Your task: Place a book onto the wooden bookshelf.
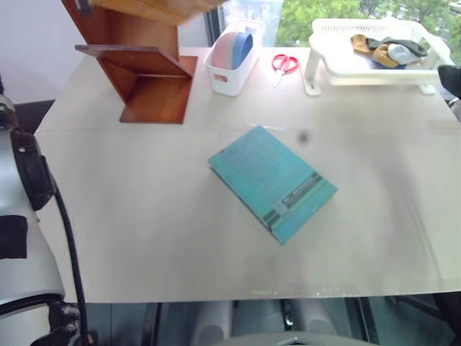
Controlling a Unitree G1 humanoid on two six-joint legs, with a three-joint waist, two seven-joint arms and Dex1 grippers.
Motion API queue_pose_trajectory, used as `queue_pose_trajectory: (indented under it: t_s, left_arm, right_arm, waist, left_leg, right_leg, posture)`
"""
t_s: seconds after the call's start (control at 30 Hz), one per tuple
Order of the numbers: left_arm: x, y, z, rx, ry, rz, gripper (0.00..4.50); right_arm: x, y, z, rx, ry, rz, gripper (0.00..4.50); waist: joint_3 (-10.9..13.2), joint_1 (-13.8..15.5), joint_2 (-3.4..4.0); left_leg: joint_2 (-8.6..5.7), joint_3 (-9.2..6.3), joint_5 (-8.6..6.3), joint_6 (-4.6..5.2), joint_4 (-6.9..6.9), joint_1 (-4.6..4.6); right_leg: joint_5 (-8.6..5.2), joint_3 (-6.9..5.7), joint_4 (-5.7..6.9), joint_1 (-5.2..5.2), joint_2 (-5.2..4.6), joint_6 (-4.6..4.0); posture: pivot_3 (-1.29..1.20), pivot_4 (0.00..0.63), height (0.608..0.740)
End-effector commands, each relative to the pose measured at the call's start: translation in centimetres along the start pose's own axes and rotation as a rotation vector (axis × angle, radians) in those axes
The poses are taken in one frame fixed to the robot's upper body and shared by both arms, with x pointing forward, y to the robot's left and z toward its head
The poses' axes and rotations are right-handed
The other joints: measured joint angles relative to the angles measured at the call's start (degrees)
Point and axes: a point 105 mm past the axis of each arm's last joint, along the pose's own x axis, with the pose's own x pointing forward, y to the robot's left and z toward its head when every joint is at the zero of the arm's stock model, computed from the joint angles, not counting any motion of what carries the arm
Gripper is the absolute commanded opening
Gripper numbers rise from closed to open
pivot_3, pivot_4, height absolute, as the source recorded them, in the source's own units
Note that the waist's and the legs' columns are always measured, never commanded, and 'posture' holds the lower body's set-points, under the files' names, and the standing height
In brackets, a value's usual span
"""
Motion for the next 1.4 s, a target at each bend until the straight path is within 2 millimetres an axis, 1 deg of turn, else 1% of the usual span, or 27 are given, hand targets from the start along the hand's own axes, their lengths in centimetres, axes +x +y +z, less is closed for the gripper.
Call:
queue_pose_trajectory:
  t_s: [0.03,0.13,0.17,0.23,0.3,0.4,0.57,0.73,0.93,0.97,1.0,1.07,1.1,1.2,1.23,1.27,1.4]
  left_arm:
    - [-1.3,0.7,-1.7,0.081,0.123,0.053,0.35]
    - [-1.3,-0.5,-4.2,0.078,0.227,0.037,0.35]
    - [-1.1,-0.9,-4.9,0.076,0.248,0.037,0.35]
    - [-0.9,-2.0,-6.2,0.082,0.296,0.017,0.35]
    - [-0.8,-2.8,-7.3,0.072,0.332,0.003,0.35]
    - [-0.9,-3.4,-8.6,0.057,0.389,0.01,0.35]
    - [-0.7,-3.6,-9.4,0.087,0.428,0.041,0.35]
    - [-0.1,-4.3,-9.6,0.05,0.412,0.031,0.35]
    - [-0.2,-4.9,-10.3,0.033,0.453,0.005,0.35]
    - [-0.3,-4.9,-10.4,0.03,0.459,0.005,0.81]
    - [-0.4,-4.9,-10.5,0.027,0.466,0.004,1.36]
    - [-0.8,-4.9,-10.9,0.046,0.503,-0.007,2.02]
    - [-1.0,-4.7,-11.1,0.058,0.519,-0.001,2.42]
    - [-1.3,-4.5,-11.3,0.072,0.548,0.003,3.88]
    - [-1.3,-4.5,-11.4,0.07,0.554,0.0,4.29]
    - [-1.4,-4.5,-11.4,0.065,0.555,0.002,4.42]
    - [-2.1,-4.3,-11.6,0.062,0.564,0.01,4.42]
  right_arm:
    - [0.5,0.4,0.8,-0.045,-0.015,0.039,4.5]
    - [0.8,0.4,0.9,-0.054,-0.024,0.051,4.5]
    - [0.9,0.4,0.9,-0.057,-0.029,0.055,4.5]
    - [1.0,0.5,1.0,-0.059,-0.033,0.059,4.5]
    - [1.2,0.6,1.0,-0.061,-0.037,0.071,4.5]
    - [1.5,0.8,1.1,-0.066,-0.035,0.081,4.5]
    - [1.8,0.8,1.2,-0.073,-0.034,0.082,4.5]
    - [2.1,0.6,1.1,-0.074,-0.031,0.077,4.5]
    - [2.2,0.4,0.9,-0.075,-0.026,0.07,4.5]
    - [2.2,0.4,0.8,-0.076,-0.026,0.069,4.5]
    - [2.2,0.4,0.8,-0.076,-0.025,0.068,4.5]
    - [2.3,0.3,0.8,-0.076,-0.027,0.067,4.5]
    - [2.3,0.3,0.7,-0.076,-0.028,0.065,4.5]
    - [2.3,0.3,0.6,-0.075,-0.029,0.063,4.5]
    - [2.3,0.3,0.6,-0.074,-0.03,0.062,4.5]
    - [2.3,0.2,0.6,-0.074,-0.032,0.061,4.5]
    - [2.3,0.1,0.6,-0.074,-0.035,0.057,4.5]
  waist:
    - [0.0,0.0,0.0]
    - [0.0,0.0,0.0]
    - [0.0,0.0,0.0]
    - [0.0,0.0,0.0]
    - [0.0,0.0,0.0]
    - [0.0,0.0,0.0]
    - [0.0,-0.4,0.0]
    - [0.0,-0.7,0.01]
    - [0.0,-1.0,0.01]
    - [0.0,-1.1,0.01]
    - [0.0,-1.2,0.01]
    - [0.0,-1.3,0.01]
    - [0.0,-1.2,0.01]
    - [0.0,-1.1,0.01]
    - [0.0,-1.0,0.01]
    - [0.0,-1.0,0.01]
    - [0.0,-0.7,0.01]
  left_leg:
    - [0.02,0.0,-0.01,0.02,0.0,-0.01]
    - [0.01,0.01,-0.01,0.02,0.03,-0.14]
    - [0.04,0.0,0.02,-0.02,0.11,-0.42]
    - [0.02,0.01,0.03,-0.04,0.15,-0.48]
    - [0.02,0.0,0.03,-0.03,0.22,-0.53]
    - [0.02,0.01,0.03,-0.02,0.5,-0.74]
    - [0.04,0.02,0.0,0.03,0.69,-0.74]
    - [0.07,0.02,0.0,0.02,0.69,-0.73]
    - [0.06,0.06,0.02,-0.01,0.69,-0.73]
    - [0.06,0.06,0.02,-0.01,0.69,-0.73]
    - [0.06,0.06,0.02,-0.01,0.7,-0.73]
    - [0.06,0.05,0.02,-0.01,0.7,-0.73]
    - [0.06,0.05,0.02,-0.01,0.7,-0.73]
    - [0.06,0.04,0.02,-0.01,0.71,-0.73]
    - [0.05,0.04,0.02,-0.01,0.72,-0.73]
    - [0.04,0.05,0.02,-0.01,0.72,-0.73]
    - [0.04,0.04,0.03,-0.02,0.73,-0.73]
  right_leg:
    - [0.0,-0.01,-0.02,0.0,0.01,0.0]
    - [0.0,-0.01,0.0,-0.12,-0.03,0.0]
    - [0.0,-0.01,0.11,-0.4,-0.05,0.0]
    - [0.0,0.0,0.23,-0.49,-0.05,0.0]
    - [0.0,-0.01,0.35,-0.56,-0.03,0.0]
    - [0.0,0.01,0.67,-0.79,0.0,0.0]
    - [0.0,0.02,0.81,-0.77,0.06,0.0]
    - [0.0,0.04,0.86,-0.79,0.11,0.0]
    - [0.0,0.07,0.84,-0.79,0.09,0.0]
    - [0.0,0.08,0.85,-0.79,0.09,0.0]
    - [0.0,0.08,0.85,-0.79,0.1,0.0]
    - [0.0,0.08,0.86,-0.79,0.1,0.0]
    - [0.0,0.08,0.85,-0.79,0.1,0.0]
    - [0.0,0.07,0.85,-0.79,0.1,0.0]
    - [0.0,0.07,0.85,-0.78,0.09,0.0]
    - [0.0,0.07,0.86,-0.78,0.08,0.0]
    - [0.0,0.07,0.86,-0.78,0.08,0.0]
  posture:
    - [0.0,0.15,0.74]
    - [0.0,0.15,0.74]
    - [0.0,0.15,0.74]
    - [0.0,0.15,0.74]
    - [0.0,0.15,0.74]
    - [0.0,0.15,0.74]
    - [0.0,0.15,0.74]
    - [0.0,0.15,0.74]
    - [0.0,0.15,0.74]
    - [0.0,0.15,0.74]
    - [0.0,0.15,0.74]
    - [0.0,0.15,0.74]
    - [0.0,0.15,0.74]
    - [0.0,0.15,0.74]
    - [0.0,0.15,0.74]
    - [0.0,0.15,0.74]
    - [0.0,0.15,0.74]
